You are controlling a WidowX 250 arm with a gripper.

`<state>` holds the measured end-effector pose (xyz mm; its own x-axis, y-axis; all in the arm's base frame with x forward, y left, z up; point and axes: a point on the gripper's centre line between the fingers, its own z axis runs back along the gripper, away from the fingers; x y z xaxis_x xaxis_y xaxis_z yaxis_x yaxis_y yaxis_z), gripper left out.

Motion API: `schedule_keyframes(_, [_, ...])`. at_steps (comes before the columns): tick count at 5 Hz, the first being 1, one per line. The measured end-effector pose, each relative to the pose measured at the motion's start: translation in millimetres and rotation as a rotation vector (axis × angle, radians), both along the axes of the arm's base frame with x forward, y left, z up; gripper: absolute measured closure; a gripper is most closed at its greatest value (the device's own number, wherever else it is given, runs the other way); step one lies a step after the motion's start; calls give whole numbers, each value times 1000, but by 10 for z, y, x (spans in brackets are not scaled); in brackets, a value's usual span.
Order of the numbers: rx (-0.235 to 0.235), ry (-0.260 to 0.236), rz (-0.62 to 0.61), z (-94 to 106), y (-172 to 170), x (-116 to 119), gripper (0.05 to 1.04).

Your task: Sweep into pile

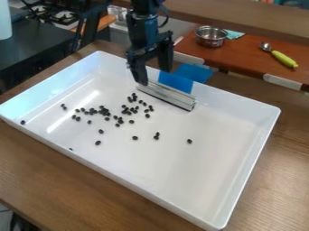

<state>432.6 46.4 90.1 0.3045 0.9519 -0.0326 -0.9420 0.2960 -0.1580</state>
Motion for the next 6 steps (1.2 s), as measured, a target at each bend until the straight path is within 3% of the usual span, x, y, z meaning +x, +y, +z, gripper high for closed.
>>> schedule_keyframes(1, [-9,53,0,-214,-7,-36,83])
schedule_keyframes(3, [-28,21,-8,-223,37,0,83])
schedule_keyframes(4, [-29,26,8,-327,82,14,115])
schedule_keyframes(6, [-17,33,16,-391,104,22,685])
